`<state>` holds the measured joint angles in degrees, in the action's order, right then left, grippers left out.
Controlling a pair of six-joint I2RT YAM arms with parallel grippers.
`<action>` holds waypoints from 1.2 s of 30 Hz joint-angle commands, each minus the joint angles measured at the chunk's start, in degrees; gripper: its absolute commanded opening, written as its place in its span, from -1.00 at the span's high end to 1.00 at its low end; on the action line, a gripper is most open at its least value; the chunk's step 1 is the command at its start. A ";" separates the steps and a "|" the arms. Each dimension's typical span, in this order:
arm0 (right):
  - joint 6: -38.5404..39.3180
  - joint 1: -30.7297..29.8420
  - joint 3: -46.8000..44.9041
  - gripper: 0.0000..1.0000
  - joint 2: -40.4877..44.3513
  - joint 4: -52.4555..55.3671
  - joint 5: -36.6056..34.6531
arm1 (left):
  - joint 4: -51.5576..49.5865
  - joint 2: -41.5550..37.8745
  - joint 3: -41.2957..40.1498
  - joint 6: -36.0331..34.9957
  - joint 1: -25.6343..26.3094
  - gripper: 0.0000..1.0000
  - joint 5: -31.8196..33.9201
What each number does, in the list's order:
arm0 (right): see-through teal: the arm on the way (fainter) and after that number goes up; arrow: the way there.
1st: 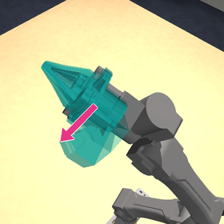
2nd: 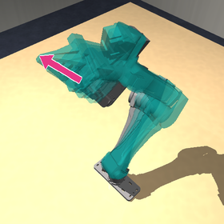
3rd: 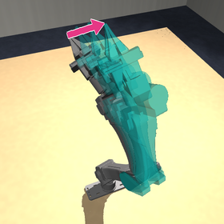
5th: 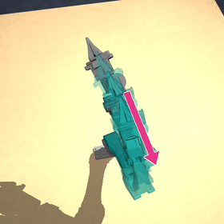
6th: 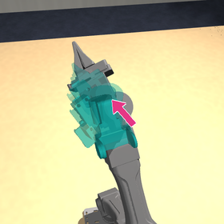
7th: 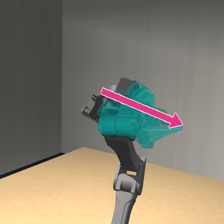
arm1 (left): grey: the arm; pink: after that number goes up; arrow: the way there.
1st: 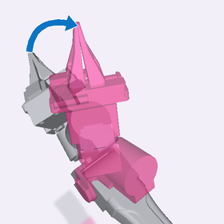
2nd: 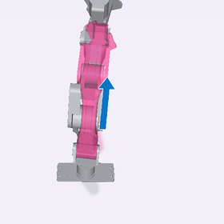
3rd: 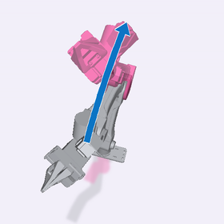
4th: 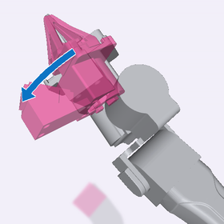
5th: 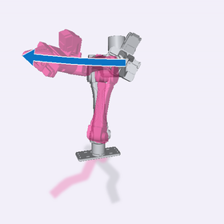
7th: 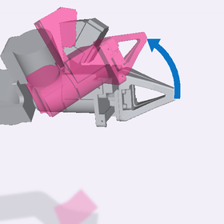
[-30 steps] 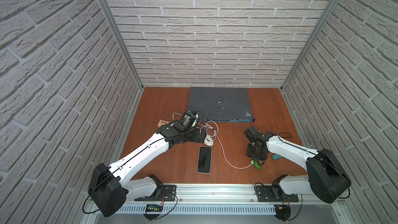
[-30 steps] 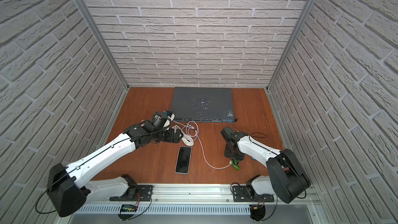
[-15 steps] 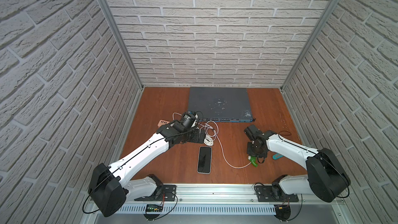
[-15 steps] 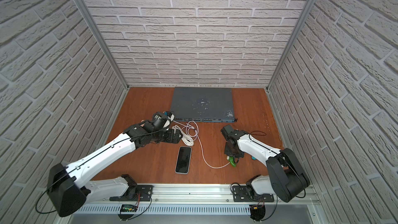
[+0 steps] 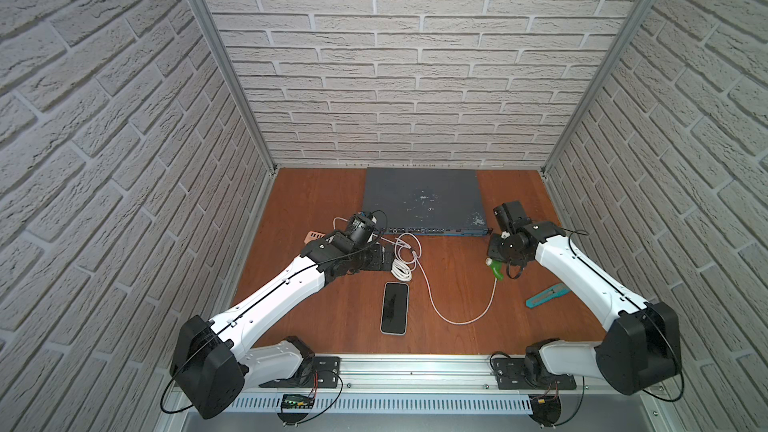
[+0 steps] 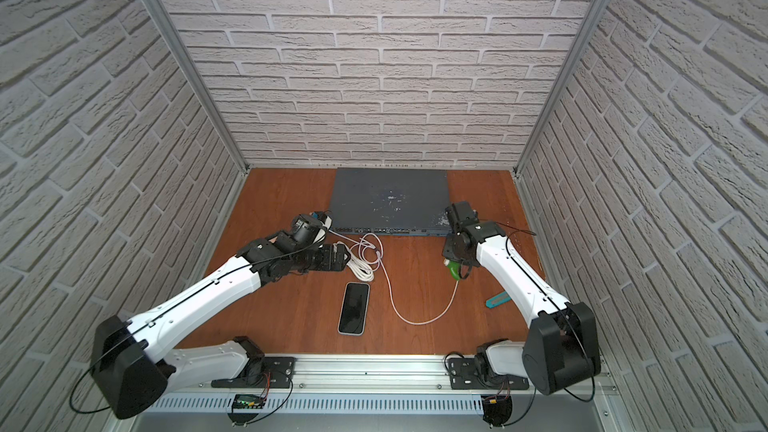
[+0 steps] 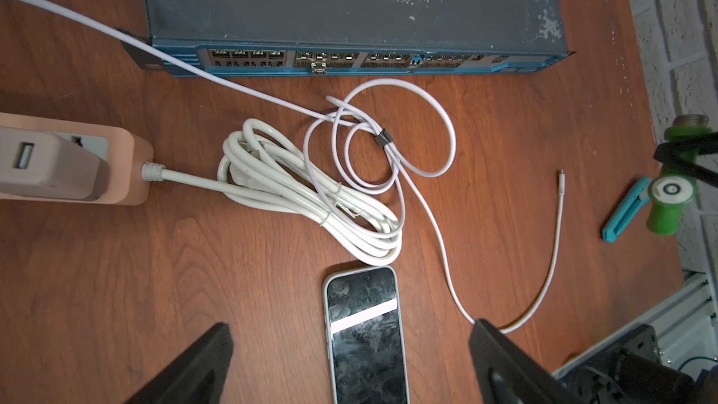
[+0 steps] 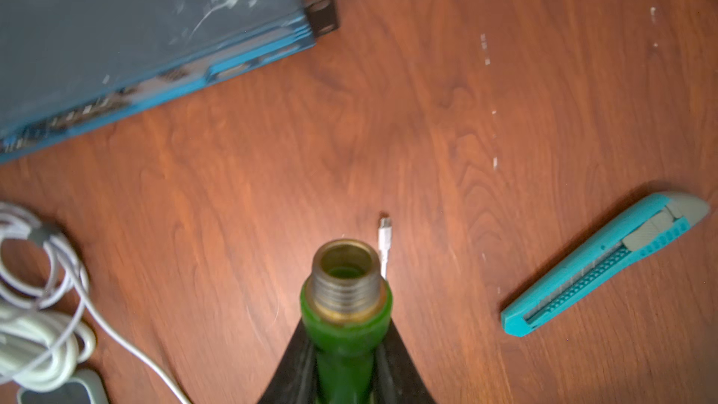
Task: Plug the charging cable into the phone
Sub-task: Pick up the distractor from the center of the board, then place the distractor at the center of the board.
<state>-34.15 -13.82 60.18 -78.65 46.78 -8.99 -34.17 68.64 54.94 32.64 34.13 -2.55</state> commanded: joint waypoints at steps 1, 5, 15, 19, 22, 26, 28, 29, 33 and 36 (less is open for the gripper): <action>3.28 7.82 2.13 0.94 -6.08 -3.04 1.59 | 1.98 -0.73 -1.04 1.28 -1.08 -0.96 0.38; 2.46 15.97 5.10 0.94 -13.98 -6.85 4.77 | 0.75 -2.45 -2.06 1.58 -2.04 -0.96 1.46; 1.59 23.03 10.83 0.94 -26.70 -10.29 2.69 | -1.53 -8.70 -6.42 3.13 -4.84 -0.97 3.41; 1.79 23.13 12.12 0.86 -28.70 -10.31 2.63 | -1.69 -11.40 -8.13 3.94 -5.42 -0.97 3.97; 1.93 23.10 12.62 0.72 -29.11 -10.25 2.32 | -1.69 -13.01 -9.19 4.55 -5.71 -0.97 4.17; 2.69 23.20 13.01 0.46 -29.27 -10.35 2.57 | -1.42 -13.71 -9.84 4.94 -5.92 -0.97 3.97; 3.21 23.29 13.18 0.29 -29.19 -10.36 2.60 | -1.37 -13.71 -9.92 5.10 -5.92 -0.96 3.75; 3.33 23.38 13.18 0.22 -29.12 -10.34 2.65 | -1.34 -13.71 -9.94 5.19 -5.92 -0.96 3.55; 4.02 23.54 13.45 -0.12 -28.93 -10.10 2.74 | -1.25 -13.89 -10.22 5.49 -5.92 -0.96 3.15; 4.65 23.18 13.54 -0.25 -26.95 -10.18 3.80 | -1.29 -13.72 -10.28 5.44 -5.92 -0.96 3.22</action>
<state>-30.76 9.39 72.51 -107.63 36.47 -5.56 -35.99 55.53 45.63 37.63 28.64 0.62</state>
